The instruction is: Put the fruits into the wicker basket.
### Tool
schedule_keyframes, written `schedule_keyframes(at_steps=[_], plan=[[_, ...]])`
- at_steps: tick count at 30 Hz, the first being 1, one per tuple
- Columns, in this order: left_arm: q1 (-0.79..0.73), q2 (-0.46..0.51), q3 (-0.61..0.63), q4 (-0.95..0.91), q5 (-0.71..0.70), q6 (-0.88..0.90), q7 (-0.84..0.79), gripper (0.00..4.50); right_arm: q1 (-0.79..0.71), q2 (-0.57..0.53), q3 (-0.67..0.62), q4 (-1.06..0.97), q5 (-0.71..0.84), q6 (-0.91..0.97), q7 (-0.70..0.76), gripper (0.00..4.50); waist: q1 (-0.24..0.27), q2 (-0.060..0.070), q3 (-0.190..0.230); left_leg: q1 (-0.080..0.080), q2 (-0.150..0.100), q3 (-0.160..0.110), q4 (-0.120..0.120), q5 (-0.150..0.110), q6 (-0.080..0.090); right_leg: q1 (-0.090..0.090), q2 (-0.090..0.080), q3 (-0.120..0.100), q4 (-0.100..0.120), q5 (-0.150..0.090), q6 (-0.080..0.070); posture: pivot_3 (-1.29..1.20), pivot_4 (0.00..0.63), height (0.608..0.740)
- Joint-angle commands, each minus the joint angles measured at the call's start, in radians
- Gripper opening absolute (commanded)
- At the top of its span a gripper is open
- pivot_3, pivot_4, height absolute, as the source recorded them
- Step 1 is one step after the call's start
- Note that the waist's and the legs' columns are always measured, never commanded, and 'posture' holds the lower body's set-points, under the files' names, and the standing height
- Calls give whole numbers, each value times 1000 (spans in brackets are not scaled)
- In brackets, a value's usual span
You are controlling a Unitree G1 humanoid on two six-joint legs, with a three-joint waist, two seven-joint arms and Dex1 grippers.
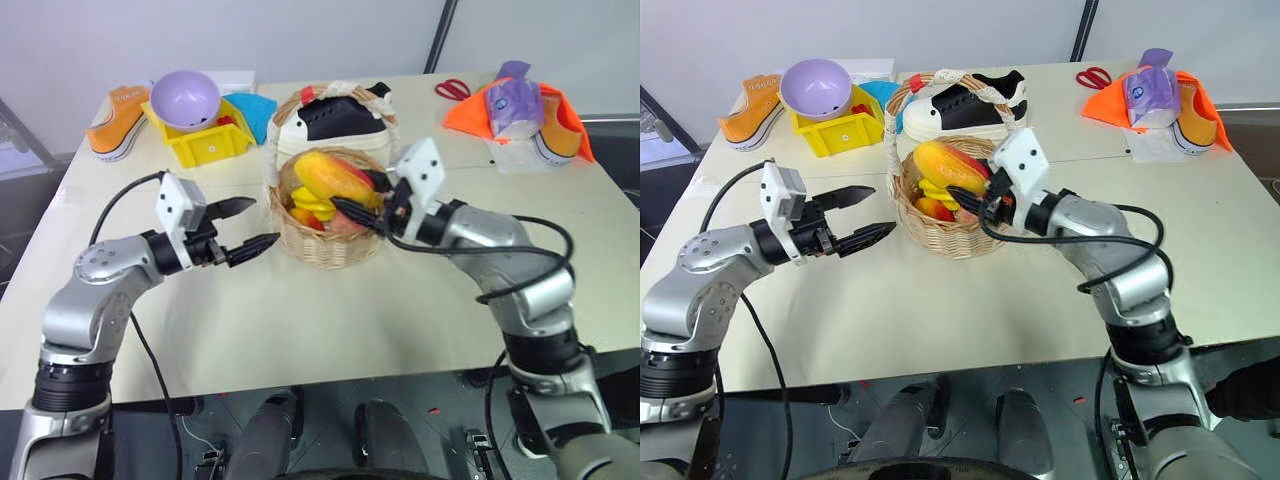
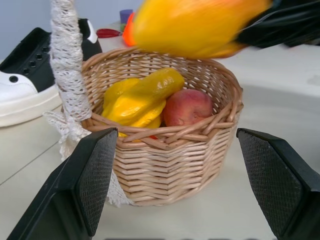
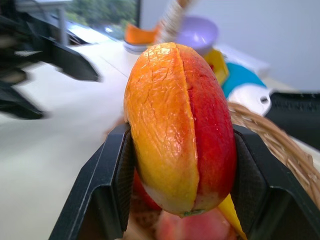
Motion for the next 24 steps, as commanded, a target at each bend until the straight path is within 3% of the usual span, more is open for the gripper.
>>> schedule_keyframes(at_steps=[1,2,3,5,9,13,18,24], plan=[[2,-6,6,-59,-13,-4,20,4085,-31,16,17,19,-49,-41,-14,3854,0,0,0,0,0,0,0,0,0,0,0,0,0,0,0,0,150,740],[6,-8,10,-66,-16,0,25,4085,-25,6,12,8,-59,-58,-7,4345,-1,0,0,0,0,0,-1,0,0,-1,0,0,0,0,0,0,150,740],[9,-8,12,-72,-19,3,30,4085,-15,-9,2,-9,-61,-68,5,4437,-3,0,0,0,0,0,-1,0,0,-1,0,0,1,0,0,0,150,740],[16,-8,16,-81,-25,7,36,4085,12,-43,-23,-51,-48,-86,40,4437,-3,0,0,0,0,0,-1,0,0,-1,0,0,1,0,0,0,150,740],[24,-9,21,-91,-36,9,45,4085,144,-141,-177,-188,122,-32,156,4437,4,0,0,1,1,0,-1,0,0,1,0,0,1,0,0,0,150,740],[13,-38,17,-98,-63,10,56,4085,213,-188,-257,-156,100,-24,116,4437,8,0,0,2,1,0,0,-1,-1,2,0,0,1,0,0,0,150,740],[-2,-65,-17,-98,-66,3,63,4085,123,-96,-250,-15,55,-71,5,4437,3,1,0,2,2,0,0,0,0,1,1,0,1,0,-1,0,150,740],[-9,-87,-44,-108,-67,8,73,4085,-57,19,-192,315,-68,-209,-65,4437,-6,1,0,2,1,0,0,0,0,2,2,0,1,0,0,0,150,740]])
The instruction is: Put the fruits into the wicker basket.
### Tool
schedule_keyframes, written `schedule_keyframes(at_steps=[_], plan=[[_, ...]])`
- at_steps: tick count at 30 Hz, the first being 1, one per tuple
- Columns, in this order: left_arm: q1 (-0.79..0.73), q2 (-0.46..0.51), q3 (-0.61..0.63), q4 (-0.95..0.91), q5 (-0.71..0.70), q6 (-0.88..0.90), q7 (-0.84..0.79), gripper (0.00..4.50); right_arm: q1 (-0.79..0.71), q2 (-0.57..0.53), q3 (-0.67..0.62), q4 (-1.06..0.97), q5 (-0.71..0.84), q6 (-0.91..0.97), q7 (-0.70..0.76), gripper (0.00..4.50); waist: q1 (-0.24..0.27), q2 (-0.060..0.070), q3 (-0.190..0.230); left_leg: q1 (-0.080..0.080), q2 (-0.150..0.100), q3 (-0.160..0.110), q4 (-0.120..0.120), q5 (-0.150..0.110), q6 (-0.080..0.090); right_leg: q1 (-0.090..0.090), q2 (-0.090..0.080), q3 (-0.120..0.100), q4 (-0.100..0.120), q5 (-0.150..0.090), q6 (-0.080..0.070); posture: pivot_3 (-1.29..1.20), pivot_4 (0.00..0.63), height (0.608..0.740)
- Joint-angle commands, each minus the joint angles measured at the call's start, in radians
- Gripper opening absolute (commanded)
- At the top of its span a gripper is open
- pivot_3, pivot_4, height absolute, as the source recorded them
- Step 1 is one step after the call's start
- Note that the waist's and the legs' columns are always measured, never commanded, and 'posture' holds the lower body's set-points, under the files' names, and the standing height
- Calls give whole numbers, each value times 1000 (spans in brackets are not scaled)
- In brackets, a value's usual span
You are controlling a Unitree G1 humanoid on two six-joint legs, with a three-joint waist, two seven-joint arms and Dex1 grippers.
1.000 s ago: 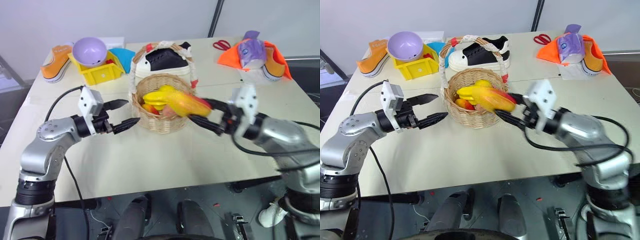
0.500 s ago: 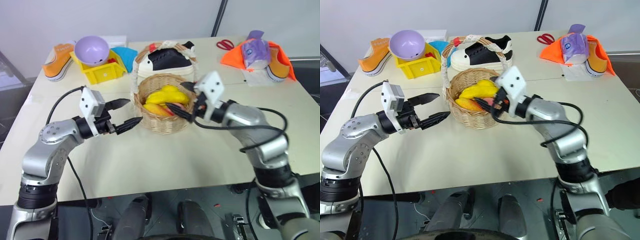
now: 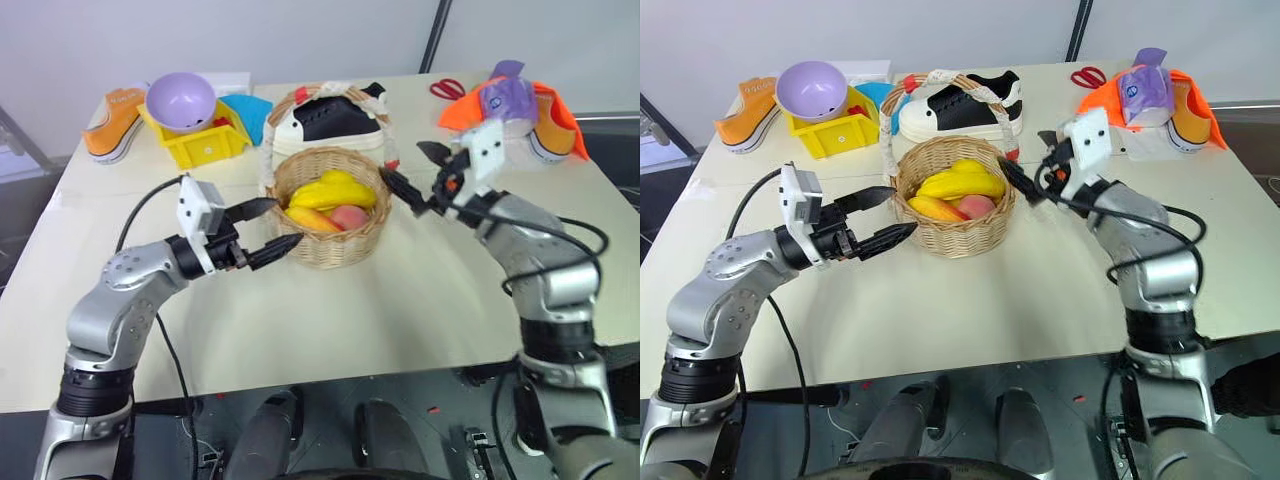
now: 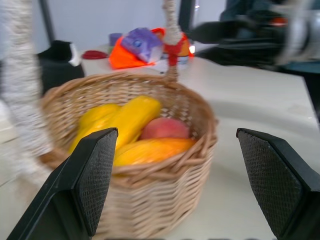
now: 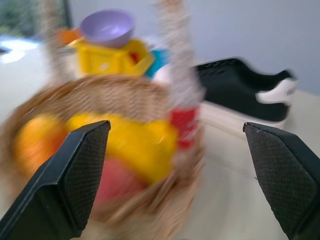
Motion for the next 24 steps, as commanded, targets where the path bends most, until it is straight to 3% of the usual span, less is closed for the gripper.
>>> schedule_keyframes(at_steps=[1,3,10,18,24], plan=[[-11,0,1,-45,-8,-4,10,4085,-70,31,3,133,-50,-90,-24,4211,2,0,0,0,0,0,0,0,0,0,0,0,0,0,0,0,150,740],[-6,-1,1,-55,-11,-1,17,4085,-88,45,-5,176,-48,-110,-19,3605,1,0,0,0,0,0,0,0,0,0,0,0,0,0,0,0,150,740],[13,3,7,-78,-17,6,31,4085,-80,41,-38,141,-22,-115,2,57,0,0,0,0,0,0,0,0,0,0,1,0,1,0,0,0,150,740],[-13,-8,-16,-48,-9,0,18,4085,34,-140,-259,59,-48,-81,-91,22,27,0,0,-1,-1,0,0,0,0,-1,0,0,1,0,0,0,150,740],[-49,-32,-51,0,4,-17,-6,4085,112,-253,-439,208,-78,-140,-173,22,24,0,0,-1,-1,1,0,0,0,2,-1,0,0,0,0,0,150,740]])
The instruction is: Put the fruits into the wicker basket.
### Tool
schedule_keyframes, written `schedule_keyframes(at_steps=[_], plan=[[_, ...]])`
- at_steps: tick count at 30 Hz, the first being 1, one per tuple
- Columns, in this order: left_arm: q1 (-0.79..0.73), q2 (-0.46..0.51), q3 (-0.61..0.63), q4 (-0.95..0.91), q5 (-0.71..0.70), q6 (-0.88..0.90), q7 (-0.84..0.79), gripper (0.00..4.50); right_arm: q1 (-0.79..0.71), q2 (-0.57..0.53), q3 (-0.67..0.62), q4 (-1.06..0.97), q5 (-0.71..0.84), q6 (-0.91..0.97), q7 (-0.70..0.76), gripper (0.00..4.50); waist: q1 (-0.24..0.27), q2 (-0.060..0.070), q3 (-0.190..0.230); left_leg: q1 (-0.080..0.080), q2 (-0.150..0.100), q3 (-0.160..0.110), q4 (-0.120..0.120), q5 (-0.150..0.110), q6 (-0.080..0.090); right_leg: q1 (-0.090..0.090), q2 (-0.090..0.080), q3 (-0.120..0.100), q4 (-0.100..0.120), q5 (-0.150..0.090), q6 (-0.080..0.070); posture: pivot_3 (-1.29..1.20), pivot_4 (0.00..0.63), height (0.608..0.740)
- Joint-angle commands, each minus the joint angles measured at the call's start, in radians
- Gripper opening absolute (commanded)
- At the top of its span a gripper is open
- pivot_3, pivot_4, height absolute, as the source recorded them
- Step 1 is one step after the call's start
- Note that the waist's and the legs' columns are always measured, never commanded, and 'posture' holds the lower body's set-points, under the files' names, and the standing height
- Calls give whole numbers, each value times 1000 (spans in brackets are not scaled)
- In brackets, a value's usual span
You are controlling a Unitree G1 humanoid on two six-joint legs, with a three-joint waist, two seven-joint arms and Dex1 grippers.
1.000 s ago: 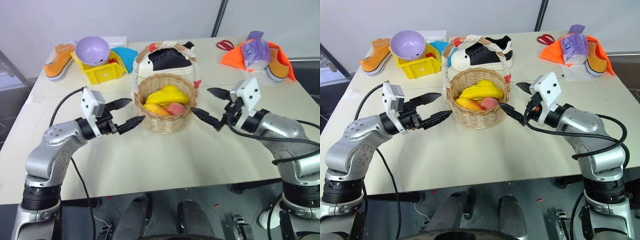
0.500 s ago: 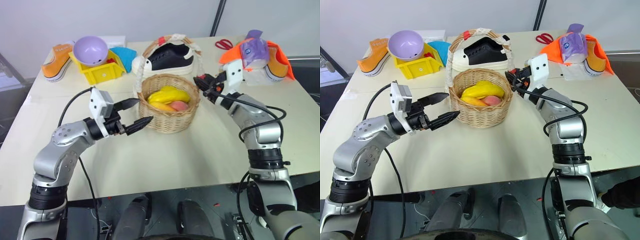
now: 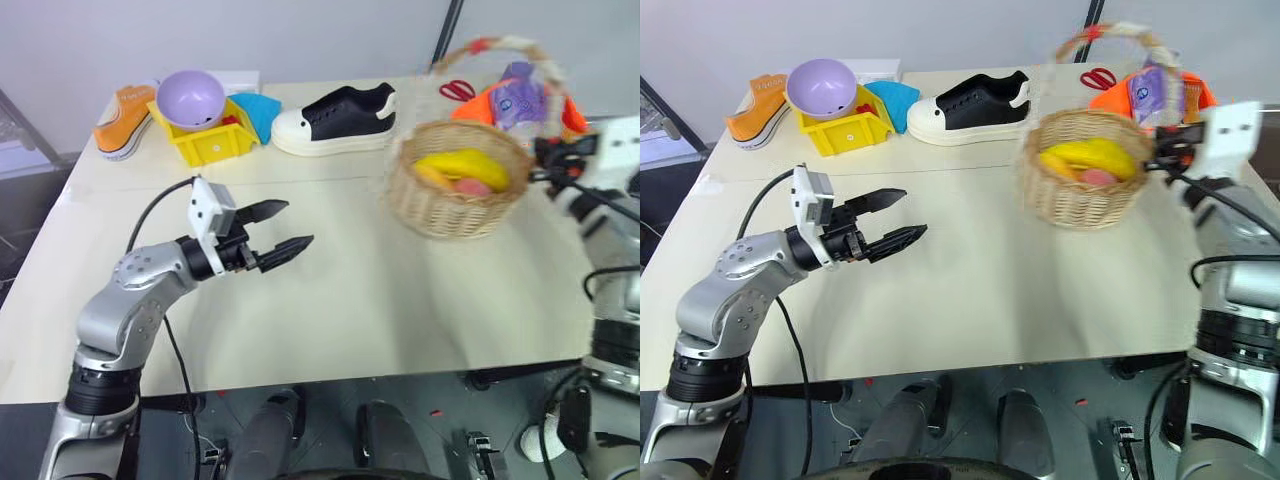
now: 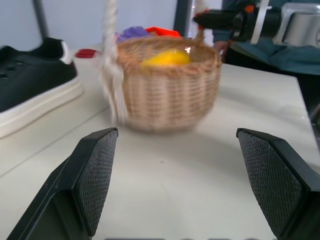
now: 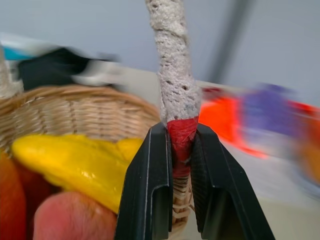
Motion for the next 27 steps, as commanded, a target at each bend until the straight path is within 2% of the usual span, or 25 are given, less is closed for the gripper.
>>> schedule_keyframes(at_steps=[1,4,6,8,12,19,23,27], plan=[[-32,-14,-16,6,6,-29,-17,4085,15,-44,-106,68,-13,-74,-38,22,-1,0,0,0,0,0,0,0,0,0,0,0,0,0,0,0,150,740],[-46,-27,-28,24,14,-40,-21,4085,23,-55,-140,147,-21,-130,-55,22,-15,3,0,0,1,2,-1,0,0,0,1,0,0,0,0,0,150,740],[-51,-31,-31,32,19,-46,-23,4085,28,-56,-152,174,-16,-148,-55,1053,-24,4,0,0,1,1,-1,0,0,-1,1,0,1,0,0,0,150,740],[-52,-35,-29,37,22,-50,-23,4085,38,-58,-152,173,-13,-156,-52,1875,-27,5,0,0,1,1,-1,0,1,-1,1,0,1,0,0,0,150,740],[-43,-34,-22,42,26,-46,-13,4085,83,-68,-155,99,-10,-142,-38,4020,-24,5,0,0,1,1,0,0,1,0,1,0,1,0,0,0,150,740],[15,9,21,89,65,-48,23,4085,329,-83,-240,-136,79,-123,113,4020,-14,5,0,0,1,1,0,0,1,0,1,1,1,0,1,0,150,740],[94,50,75,156,124,-108,45,4085,515,-72,-255,-326,218,-78,294,4020,-16,6,-1,1,2,1,0,0,1,0,1,2,1,0,0,0,150,740],[171,70,134,217,163,-165,63,4085,586,-50,-118,-481,288,-36,371,4020,-27,6,-1,1,2,0,0,-1,0,0,1,2,1,-2,-3,0,150,740]])
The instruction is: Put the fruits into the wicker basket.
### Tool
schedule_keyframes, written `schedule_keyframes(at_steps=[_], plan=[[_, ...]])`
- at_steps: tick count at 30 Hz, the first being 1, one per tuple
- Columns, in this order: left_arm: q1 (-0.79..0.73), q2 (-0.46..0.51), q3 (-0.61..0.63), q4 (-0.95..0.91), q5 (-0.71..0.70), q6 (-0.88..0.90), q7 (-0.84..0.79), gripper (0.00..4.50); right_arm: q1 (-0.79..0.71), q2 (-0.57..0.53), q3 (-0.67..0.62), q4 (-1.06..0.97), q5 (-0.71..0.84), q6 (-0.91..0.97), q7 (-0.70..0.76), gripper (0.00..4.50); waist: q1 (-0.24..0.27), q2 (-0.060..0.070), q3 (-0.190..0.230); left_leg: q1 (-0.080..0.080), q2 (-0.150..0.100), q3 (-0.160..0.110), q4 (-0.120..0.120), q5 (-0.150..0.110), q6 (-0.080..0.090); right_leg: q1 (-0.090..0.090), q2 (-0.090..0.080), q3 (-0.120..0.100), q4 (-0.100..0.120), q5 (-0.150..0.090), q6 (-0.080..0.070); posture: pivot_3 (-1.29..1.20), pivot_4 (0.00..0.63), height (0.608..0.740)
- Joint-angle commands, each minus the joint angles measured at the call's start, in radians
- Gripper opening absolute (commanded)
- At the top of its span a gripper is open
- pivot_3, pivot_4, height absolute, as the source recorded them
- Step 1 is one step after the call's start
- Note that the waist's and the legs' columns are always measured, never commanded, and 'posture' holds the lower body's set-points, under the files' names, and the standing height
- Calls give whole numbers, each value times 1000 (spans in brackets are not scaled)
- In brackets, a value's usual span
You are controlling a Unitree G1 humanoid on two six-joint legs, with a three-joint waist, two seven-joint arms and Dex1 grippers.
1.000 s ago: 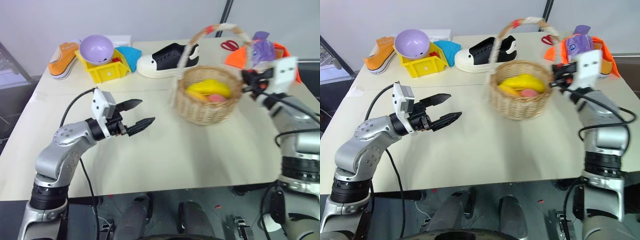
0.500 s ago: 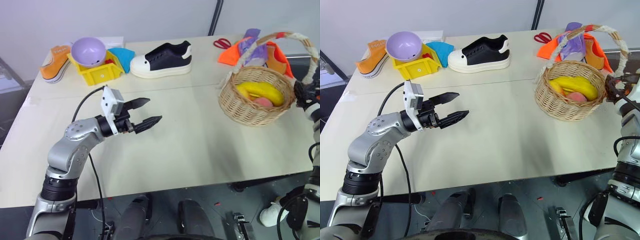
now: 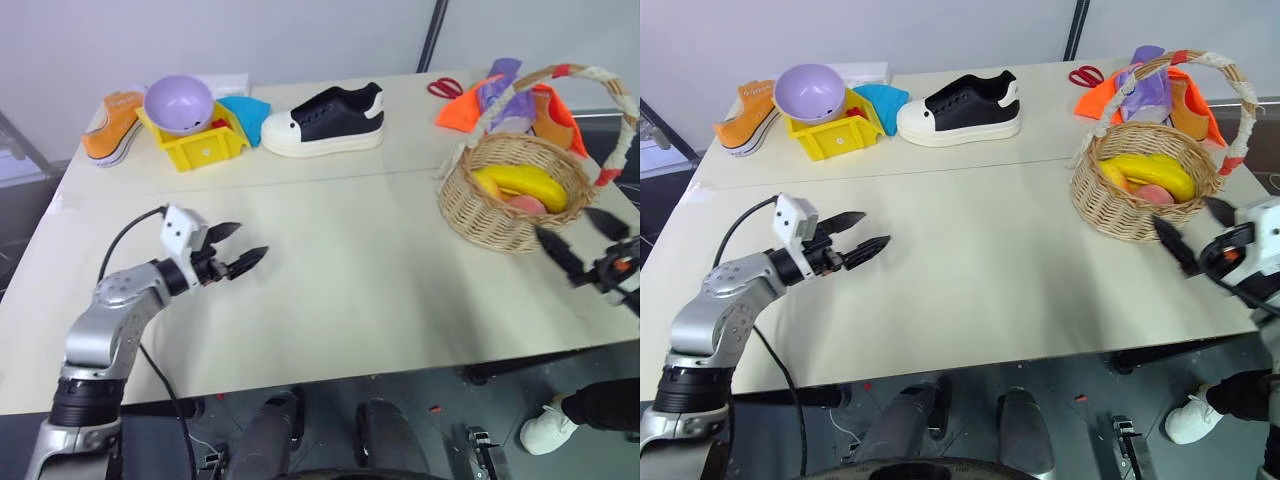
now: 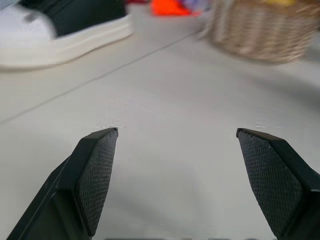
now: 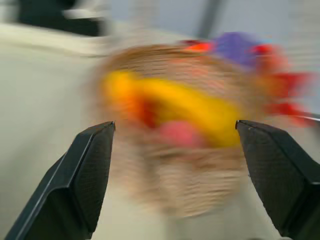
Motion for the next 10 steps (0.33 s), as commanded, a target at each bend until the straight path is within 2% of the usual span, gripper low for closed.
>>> schedule_keyframes(at_steps=[1,4,6,10], plan=[[37,11,70,20,25,-61,17,4085,7,10,100,-134,57,21,46,4020,0,0,0,0,0,0,0,0,-1,0,0,0,0,0,0,0,150,740],[93,12,96,48,59,-112,28,4085,-65,48,257,-111,-10,8,16,4020,3,0,0,0,0,-1,0,-1,-2,-2,-1,0,-2,0,-1,0,150,740],[126,10,103,48,74,-133,36,4085,-102,72,318,-70,-39,-13,17,4020,3,0,0,0,0,-1,0,-2,-2,-2,-1,0,-4,0,-1,0,150,740],[167,1,116,28,75,-121,60,4085,-163,103,365,14,-69,-48,19,4020,13,0,0,-1,-2,-1,0,-2,-1,-2,-2,-1,-7,0,-1,0,150,740]])
